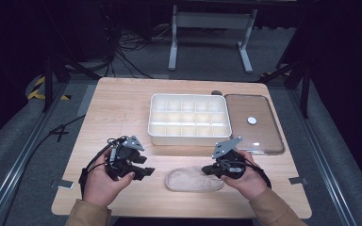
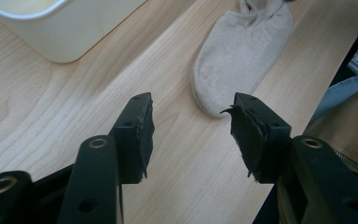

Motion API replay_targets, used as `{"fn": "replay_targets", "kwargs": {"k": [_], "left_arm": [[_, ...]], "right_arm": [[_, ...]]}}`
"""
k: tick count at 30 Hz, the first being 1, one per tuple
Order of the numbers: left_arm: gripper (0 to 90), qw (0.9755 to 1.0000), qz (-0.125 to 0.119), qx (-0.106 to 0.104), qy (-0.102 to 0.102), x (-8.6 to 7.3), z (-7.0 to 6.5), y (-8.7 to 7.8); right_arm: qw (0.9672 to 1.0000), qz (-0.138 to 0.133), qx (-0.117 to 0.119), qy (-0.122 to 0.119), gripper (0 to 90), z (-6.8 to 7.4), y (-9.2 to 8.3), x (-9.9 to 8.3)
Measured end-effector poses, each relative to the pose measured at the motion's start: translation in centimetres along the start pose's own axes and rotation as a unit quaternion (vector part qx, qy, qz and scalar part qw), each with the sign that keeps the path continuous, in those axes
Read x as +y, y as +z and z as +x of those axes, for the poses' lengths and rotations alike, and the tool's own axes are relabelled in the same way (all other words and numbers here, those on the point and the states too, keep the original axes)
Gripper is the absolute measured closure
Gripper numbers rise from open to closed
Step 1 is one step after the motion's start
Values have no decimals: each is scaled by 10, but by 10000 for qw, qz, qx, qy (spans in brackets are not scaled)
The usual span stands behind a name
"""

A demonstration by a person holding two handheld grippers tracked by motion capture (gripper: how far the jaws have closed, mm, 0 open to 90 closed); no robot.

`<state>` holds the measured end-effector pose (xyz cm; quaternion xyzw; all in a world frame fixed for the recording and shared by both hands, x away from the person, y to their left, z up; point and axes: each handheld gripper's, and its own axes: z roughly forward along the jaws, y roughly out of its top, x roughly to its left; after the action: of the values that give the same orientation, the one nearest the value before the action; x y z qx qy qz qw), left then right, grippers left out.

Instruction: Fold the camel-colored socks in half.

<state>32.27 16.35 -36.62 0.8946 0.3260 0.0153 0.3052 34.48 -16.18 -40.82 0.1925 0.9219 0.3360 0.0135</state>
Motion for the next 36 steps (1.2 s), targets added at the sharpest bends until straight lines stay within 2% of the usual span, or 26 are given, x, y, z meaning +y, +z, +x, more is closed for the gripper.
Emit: {"fn": "replay_targets", "kwargs": {"k": [3, 7, 12, 13, 14, 16, 20, 24, 30, 33, 36], "left_arm": [[502, 10000, 53, -45, 55, 0, 0, 6], [504, 9997, 105, -201, -10, 1, 1, 11], [500, 9995, 209, -230, 16, 2, 0, 23], [507, 9996, 219, -173, 25, 1, -2, 26], [511, 9998, 165, -92, -33, 0, -3, 28], [508, 9997, 135, -173, -71, 0, -5, 33], [491, 9995, 243, -200, -9, 1, -6, 39], [491, 9991, 366, -193, 74, 1, -7, 48], [470, 9986, 435, -295, -6, 0, -5, 56], [480, 9987, 476, -181, -4, -2, -7, 61], [521, 9985, 471, -251, -73, -3, -8, 69]], "right_arm": [[9999, 77, 40, -61, 894, 3, 10, 1], [9996, 233, -7, -139, 895, 7, 25, 2], [9994, 332, 17, -103, 895, 8, 40, 0], [9992, 385, -34, -119, 894, 8, 43, 0], [9991, 403, -74, -113, 894, 9, 45, -1], [9993, 373, -56, -88, 894, 9, 47, -1], [9991, 366, -110, -163, 893, 11, 51, -1], [9985, 486, -155, -199, 894, 13, 59, -5], [9987, 440, -199, -170, 895, 14, 60, -6], [9986, 431, -230, -194, 895, 15, 60, -7], [9986, 433, -241, -194, 895, 15, 60, -7]]}}
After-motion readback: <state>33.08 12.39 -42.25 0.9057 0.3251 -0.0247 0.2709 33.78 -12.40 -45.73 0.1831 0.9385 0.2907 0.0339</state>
